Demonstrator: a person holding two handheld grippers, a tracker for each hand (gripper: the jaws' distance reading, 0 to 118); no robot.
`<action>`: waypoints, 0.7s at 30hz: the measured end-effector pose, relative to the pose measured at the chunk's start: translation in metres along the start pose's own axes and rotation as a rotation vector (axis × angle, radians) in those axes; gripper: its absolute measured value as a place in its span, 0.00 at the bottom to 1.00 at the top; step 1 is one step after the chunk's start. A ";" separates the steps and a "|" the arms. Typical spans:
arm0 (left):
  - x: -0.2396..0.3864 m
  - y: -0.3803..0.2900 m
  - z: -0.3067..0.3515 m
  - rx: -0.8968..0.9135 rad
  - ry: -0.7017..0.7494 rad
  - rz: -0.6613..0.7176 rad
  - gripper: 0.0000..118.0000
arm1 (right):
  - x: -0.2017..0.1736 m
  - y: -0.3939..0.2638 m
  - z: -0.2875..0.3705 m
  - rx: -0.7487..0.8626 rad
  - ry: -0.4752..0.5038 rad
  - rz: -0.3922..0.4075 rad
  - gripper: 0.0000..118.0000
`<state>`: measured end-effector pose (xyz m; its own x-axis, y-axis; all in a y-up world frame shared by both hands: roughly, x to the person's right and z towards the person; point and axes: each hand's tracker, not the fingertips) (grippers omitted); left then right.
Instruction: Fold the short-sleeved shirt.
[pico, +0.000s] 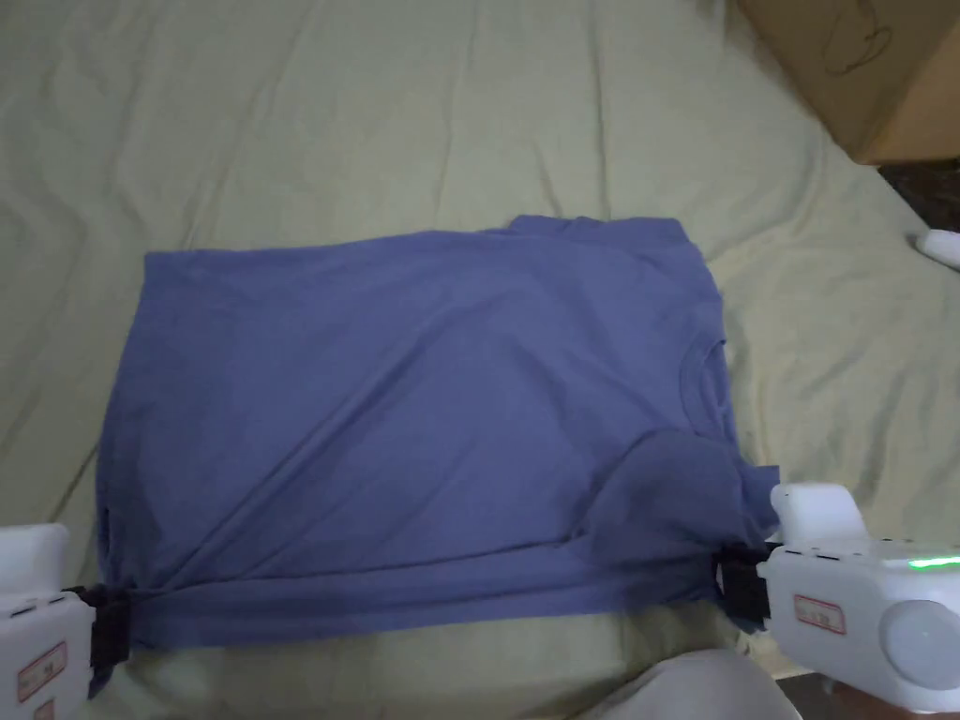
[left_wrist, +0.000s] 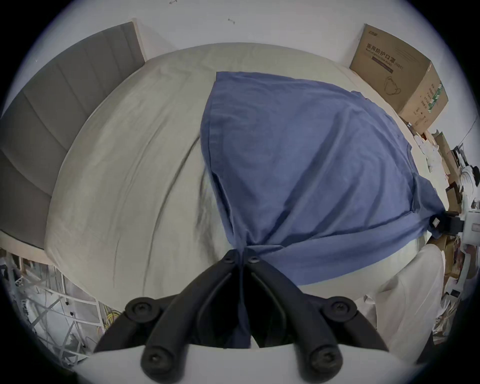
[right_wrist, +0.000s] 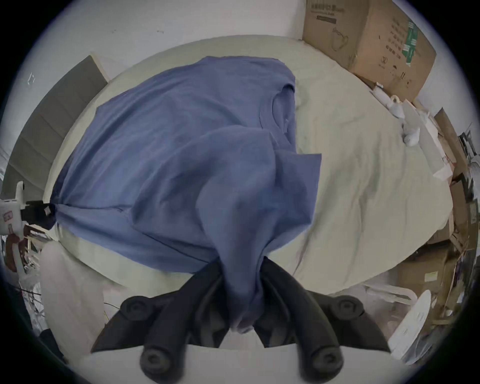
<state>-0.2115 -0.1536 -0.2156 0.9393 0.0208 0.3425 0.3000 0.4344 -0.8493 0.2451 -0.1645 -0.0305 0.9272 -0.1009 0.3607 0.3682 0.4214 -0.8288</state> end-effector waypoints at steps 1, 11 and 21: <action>0.000 0.005 0.002 0.002 0.000 -0.003 0.00 | 0.001 0.006 0.003 0.006 0.009 -0.009 0.07; -0.006 0.108 -0.021 0.065 -0.005 -0.020 0.00 | -0.002 0.119 -0.016 0.085 0.053 0.002 0.07; 0.001 0.167 -0.099 -0.009 0.023 0.005 0.00 | -0.010 0.173 -0.080 0.028 0.023 -0.001 0.07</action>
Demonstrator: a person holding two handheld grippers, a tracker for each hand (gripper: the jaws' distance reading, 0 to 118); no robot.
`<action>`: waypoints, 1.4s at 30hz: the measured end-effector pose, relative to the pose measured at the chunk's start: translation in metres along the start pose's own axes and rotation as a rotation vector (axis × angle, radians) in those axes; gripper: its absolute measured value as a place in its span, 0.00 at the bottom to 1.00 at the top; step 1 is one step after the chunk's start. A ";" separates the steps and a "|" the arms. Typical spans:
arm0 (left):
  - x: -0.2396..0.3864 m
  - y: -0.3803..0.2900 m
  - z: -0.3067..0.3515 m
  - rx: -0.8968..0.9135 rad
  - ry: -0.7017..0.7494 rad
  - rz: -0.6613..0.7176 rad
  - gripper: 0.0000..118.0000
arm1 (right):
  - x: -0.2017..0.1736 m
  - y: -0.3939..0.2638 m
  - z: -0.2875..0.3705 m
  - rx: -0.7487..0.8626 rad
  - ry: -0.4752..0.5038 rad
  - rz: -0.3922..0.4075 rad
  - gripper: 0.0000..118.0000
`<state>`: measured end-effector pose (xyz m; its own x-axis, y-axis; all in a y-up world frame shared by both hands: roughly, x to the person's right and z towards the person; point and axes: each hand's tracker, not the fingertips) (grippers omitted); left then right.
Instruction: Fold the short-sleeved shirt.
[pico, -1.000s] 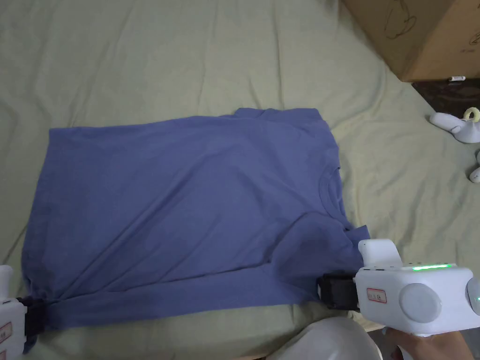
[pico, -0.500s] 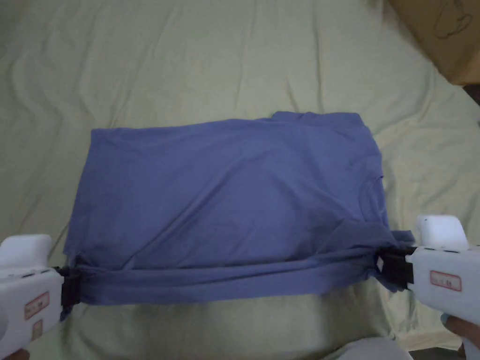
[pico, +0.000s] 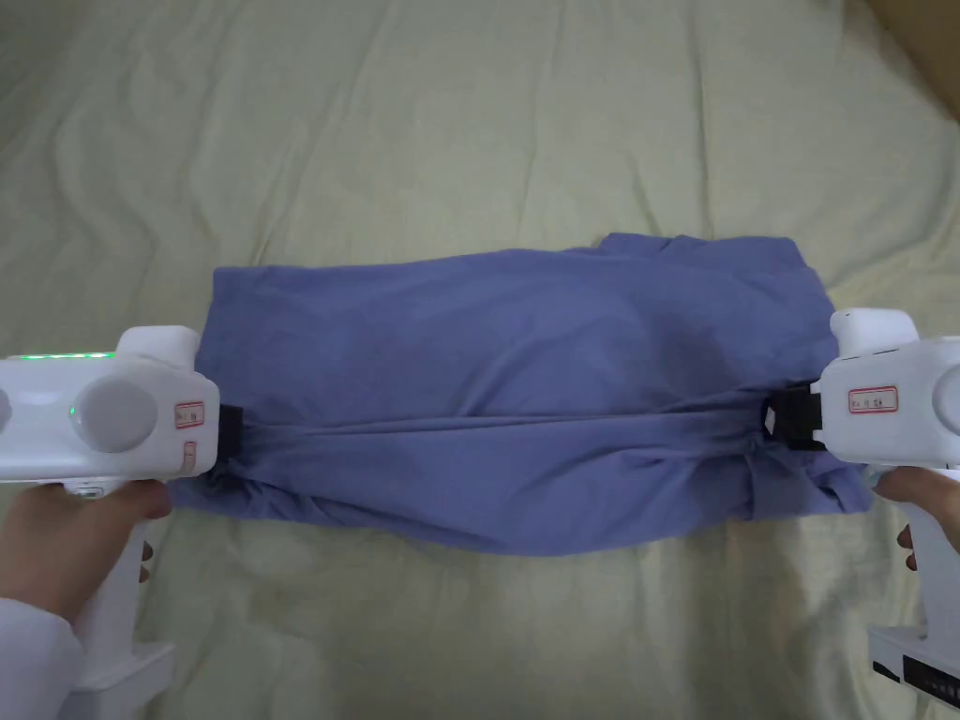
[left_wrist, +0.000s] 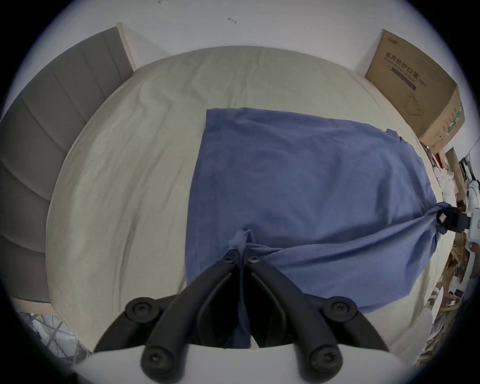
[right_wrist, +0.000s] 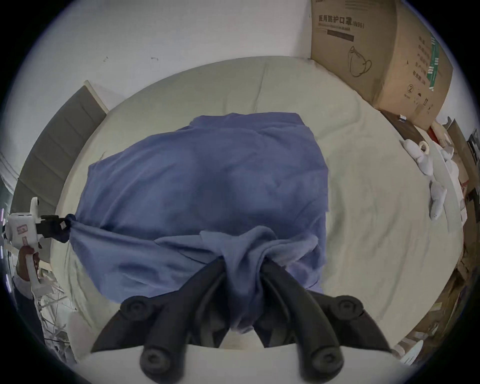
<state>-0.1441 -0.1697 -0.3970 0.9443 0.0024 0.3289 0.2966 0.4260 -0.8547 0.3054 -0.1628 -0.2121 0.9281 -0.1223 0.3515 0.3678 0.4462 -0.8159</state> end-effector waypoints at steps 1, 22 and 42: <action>0.002 -0.001 -0.004 -0.009 0.002 -0.006 0.00 | -0.001 0.000 -0.003 -0.006 -0.001 0.001 0.07; 0.002 -0.125 0.228 0.821 0.093 0.082 0.93 | -0.041 -0.114 0.182 0.793 -0.062 0.062 0.99; -0.001 -0.135 0.128 0.445 0.050 -0.054 0.00 | -0.062 -0.166 0.196 0.861 -0.072 0.077 0.00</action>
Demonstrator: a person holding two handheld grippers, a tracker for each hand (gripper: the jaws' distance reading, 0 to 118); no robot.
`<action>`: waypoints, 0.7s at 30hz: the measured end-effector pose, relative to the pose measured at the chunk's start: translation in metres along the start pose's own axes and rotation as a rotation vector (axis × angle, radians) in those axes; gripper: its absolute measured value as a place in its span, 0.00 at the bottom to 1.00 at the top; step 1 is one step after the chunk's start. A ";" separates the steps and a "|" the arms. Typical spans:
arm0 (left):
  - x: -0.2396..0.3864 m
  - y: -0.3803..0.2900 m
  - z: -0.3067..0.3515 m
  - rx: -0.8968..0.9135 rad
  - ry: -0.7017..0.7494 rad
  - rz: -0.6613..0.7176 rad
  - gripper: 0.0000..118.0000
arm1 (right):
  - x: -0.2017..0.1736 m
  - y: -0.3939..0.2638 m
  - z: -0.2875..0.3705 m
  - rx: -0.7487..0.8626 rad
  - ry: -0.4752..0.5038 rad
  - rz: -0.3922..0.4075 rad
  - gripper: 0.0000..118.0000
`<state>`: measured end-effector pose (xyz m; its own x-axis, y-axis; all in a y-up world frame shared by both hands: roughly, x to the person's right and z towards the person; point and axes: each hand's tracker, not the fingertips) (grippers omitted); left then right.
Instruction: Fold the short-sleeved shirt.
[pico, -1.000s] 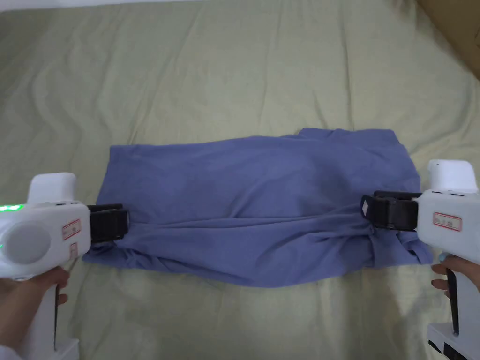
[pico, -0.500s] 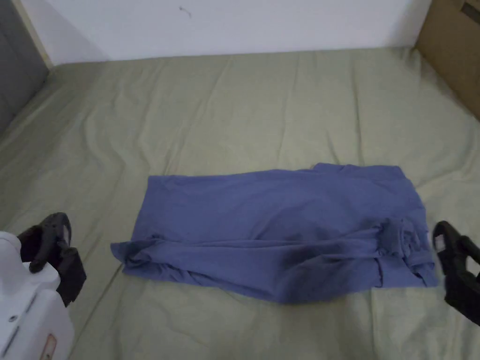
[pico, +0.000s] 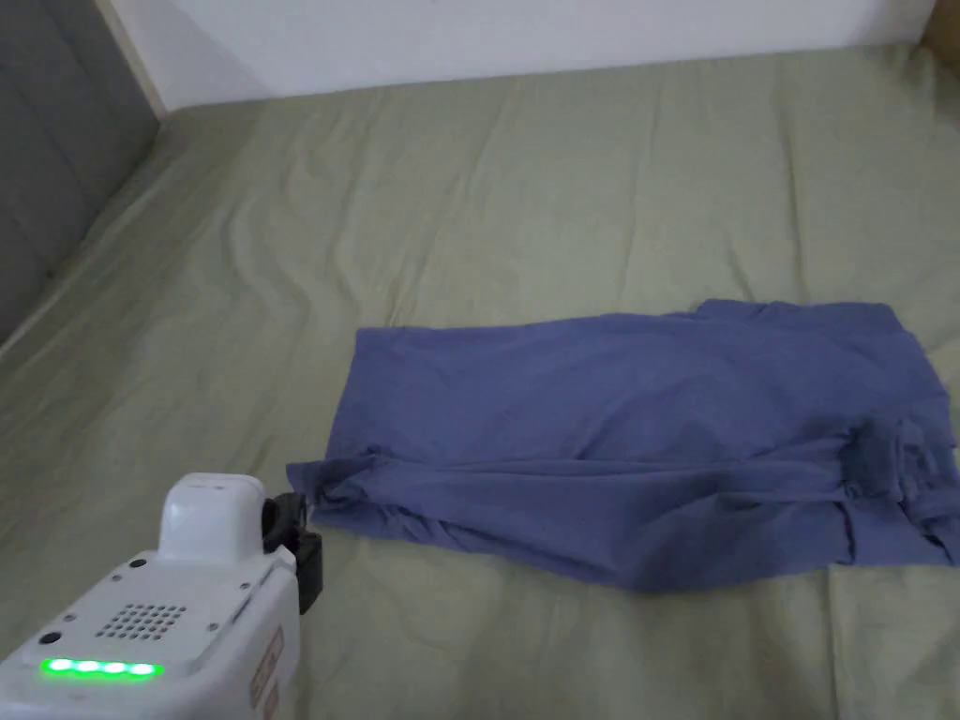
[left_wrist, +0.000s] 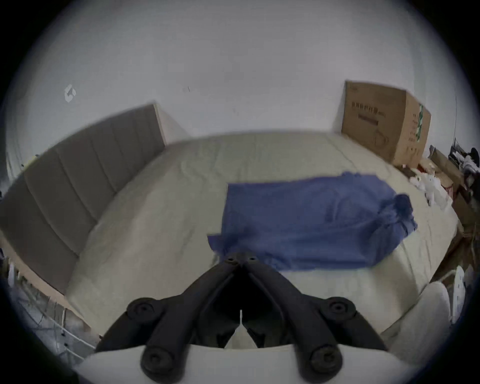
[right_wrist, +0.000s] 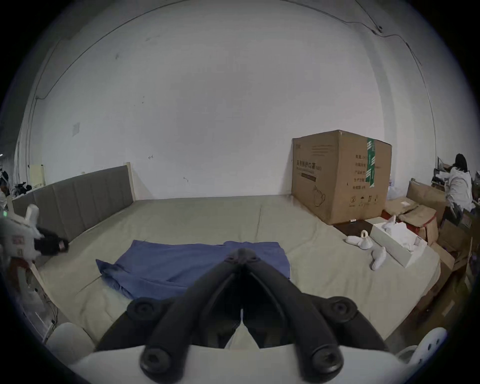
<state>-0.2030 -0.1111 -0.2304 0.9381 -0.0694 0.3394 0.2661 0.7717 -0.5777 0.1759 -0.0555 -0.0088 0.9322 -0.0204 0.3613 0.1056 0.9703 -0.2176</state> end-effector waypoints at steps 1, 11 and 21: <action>-0.004 -0.003 -0.018 -0.057 -0.014 0.006 0.00 | 0.000 -0.001 -0.001 -0.005 -0.003 0.001 0.00; -0.026 0.006 -0.155 -0.240 -0.026 0.084 0.90 | 0.006 -0.009 -0.027 -0.070 -0.045 0.020 0.00; -0.004 0.003 -0.158 -0.273 -0.052 0.019 0.09 | 0.013 -0.006 -0.050 -0.109 -0.042 0.061 0.00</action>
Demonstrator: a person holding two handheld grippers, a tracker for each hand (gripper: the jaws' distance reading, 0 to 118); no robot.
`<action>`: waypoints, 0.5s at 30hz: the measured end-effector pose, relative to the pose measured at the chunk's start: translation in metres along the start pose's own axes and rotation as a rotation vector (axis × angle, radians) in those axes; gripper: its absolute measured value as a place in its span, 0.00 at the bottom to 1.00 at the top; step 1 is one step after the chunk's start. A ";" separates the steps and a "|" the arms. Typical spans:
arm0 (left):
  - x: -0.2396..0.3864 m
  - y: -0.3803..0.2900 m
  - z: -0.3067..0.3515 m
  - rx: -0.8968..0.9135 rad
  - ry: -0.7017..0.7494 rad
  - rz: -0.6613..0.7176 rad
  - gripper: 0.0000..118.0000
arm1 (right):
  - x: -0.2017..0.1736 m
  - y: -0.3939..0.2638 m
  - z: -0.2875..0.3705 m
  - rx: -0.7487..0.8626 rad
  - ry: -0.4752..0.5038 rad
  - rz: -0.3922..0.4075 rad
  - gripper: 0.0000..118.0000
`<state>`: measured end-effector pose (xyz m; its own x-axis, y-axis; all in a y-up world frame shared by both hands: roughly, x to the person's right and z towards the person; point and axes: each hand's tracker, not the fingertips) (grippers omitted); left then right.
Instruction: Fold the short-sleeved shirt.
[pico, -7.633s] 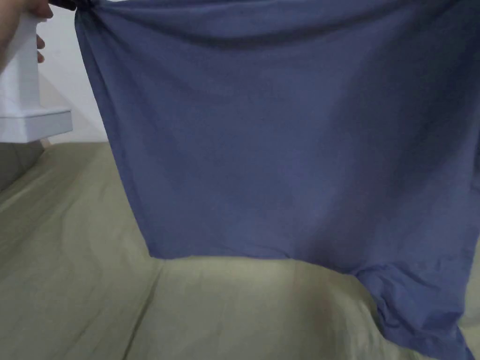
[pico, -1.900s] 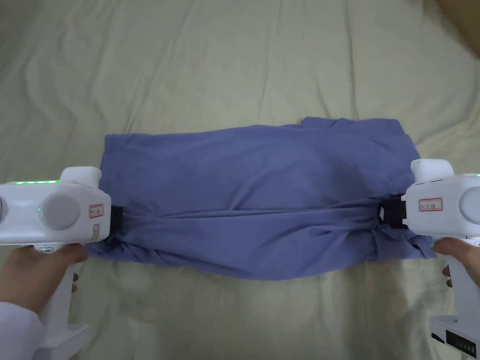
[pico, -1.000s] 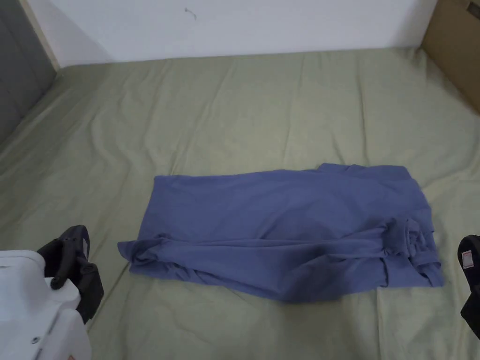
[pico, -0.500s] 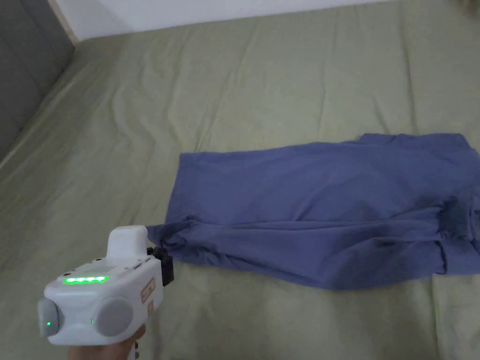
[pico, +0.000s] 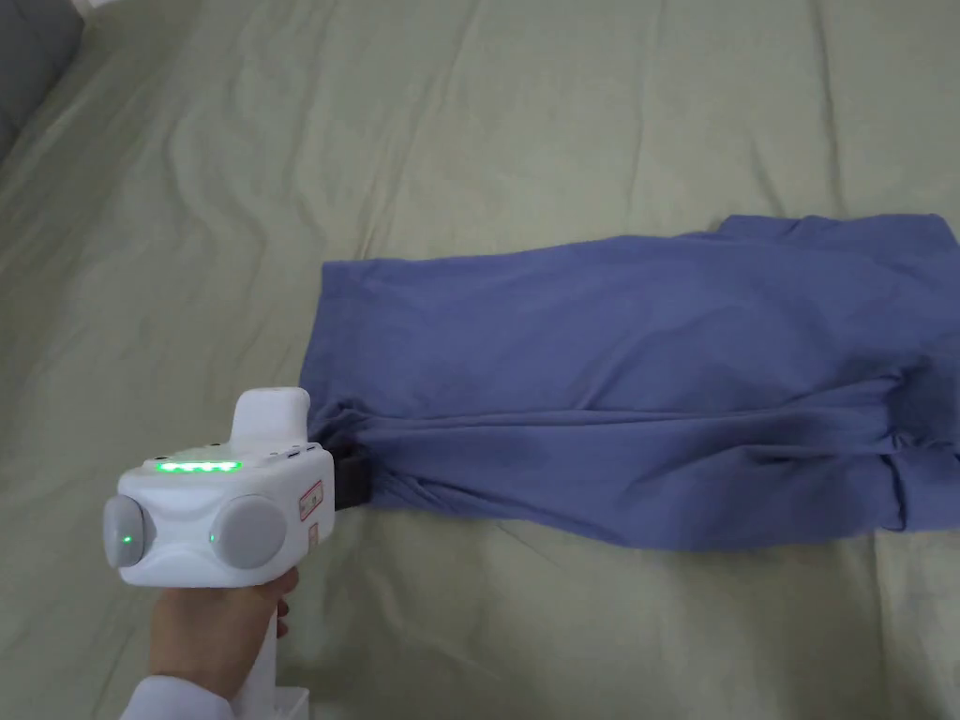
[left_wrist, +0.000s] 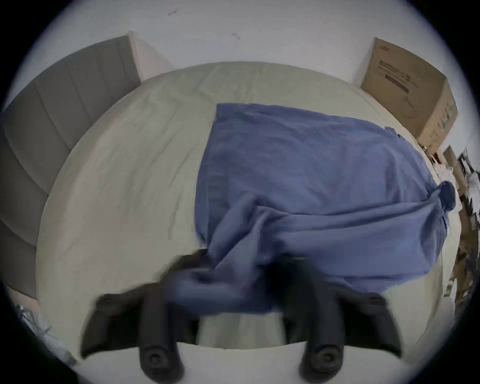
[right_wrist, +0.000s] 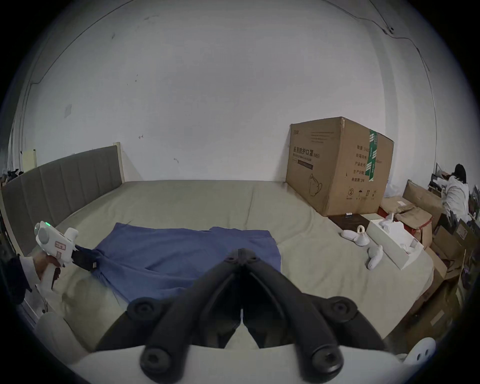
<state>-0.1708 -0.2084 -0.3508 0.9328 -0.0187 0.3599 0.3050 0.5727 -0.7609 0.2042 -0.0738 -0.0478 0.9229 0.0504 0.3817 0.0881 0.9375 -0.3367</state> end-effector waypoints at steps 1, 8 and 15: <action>0.004 -0.001 0.003 0.008 0.003 -0.001 0.08 | 0.002 -0.001 -0.003 -0.011 0.001 0.001 0.00; -0.002 0.007 0.008 0.010 -0.010 0.036 0.08 | 0.035 -0.014 -0.028 -0.119 0.008 0.014 0.00; 0.007 0.009 0.016 0.003 -0.002 0.021 0.08 | 0.068 -0.039 -0.092 -0.394 0.003 0.012 0.54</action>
<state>-0.1650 -0.1906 -0.3465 0.9387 -0.0052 0.3447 0.2848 0.5752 -0.7668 0.2977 -0.1382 -0.0884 0.9258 0.0588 0.3733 0.2138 0.7331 -0.6456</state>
